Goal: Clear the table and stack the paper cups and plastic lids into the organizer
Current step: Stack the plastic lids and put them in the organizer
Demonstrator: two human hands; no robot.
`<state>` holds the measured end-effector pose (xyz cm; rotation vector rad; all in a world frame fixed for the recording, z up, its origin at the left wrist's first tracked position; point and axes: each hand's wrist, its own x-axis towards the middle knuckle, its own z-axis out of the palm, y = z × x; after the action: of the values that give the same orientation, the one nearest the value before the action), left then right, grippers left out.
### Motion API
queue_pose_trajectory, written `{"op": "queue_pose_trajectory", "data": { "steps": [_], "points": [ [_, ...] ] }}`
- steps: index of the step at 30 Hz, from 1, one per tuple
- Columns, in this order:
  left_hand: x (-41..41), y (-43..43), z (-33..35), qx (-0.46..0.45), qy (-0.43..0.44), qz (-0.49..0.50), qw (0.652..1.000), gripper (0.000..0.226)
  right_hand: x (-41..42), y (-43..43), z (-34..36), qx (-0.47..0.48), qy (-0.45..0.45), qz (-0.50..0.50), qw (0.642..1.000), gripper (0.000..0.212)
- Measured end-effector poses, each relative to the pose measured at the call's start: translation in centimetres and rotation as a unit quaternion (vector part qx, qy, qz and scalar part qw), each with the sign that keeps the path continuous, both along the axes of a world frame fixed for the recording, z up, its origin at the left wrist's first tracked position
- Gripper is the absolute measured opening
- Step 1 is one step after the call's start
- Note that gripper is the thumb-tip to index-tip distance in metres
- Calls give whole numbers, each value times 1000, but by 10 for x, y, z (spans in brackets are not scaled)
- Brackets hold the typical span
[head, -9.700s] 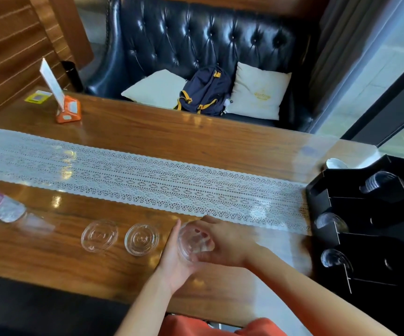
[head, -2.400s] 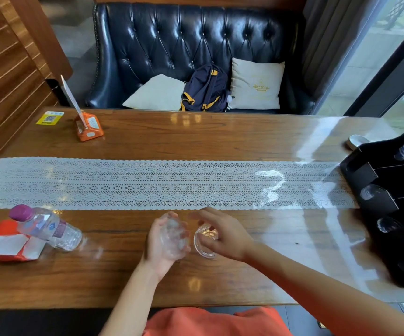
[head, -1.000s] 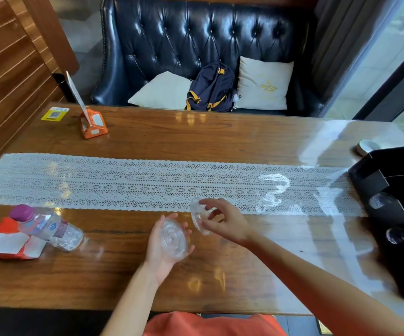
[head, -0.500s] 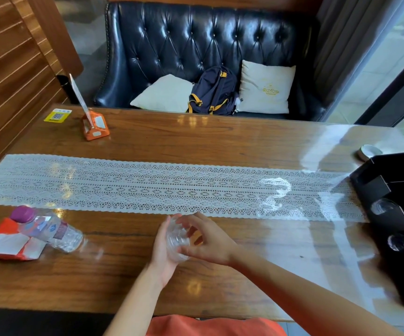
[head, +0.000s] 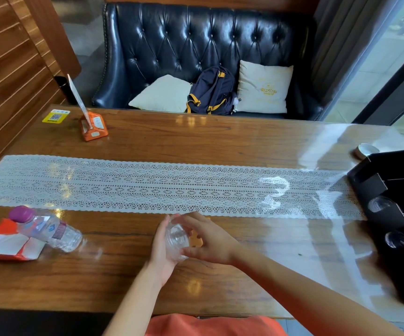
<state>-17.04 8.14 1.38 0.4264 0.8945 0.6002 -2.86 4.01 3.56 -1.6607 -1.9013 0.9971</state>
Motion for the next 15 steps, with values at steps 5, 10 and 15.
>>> {"op": "queue_pose_trajectory", "data": {
  "steps": [5, 10, 15],
  "points": [
    [0, -4, 3, 26, -10, -10, 1000, 32, -3, -4, -4, -9, -17, -14, 1000, 65],
    [-2, -5, 3, 31, -4, -9, 999, 33, -4, -6, -3, -17, -32, -33, 999, 62],
    [-2, -5, 5, 36, 3, -18, 999, 39, -4, -7, 0, -11, -19, -25, 999, 68]
  ]
}}
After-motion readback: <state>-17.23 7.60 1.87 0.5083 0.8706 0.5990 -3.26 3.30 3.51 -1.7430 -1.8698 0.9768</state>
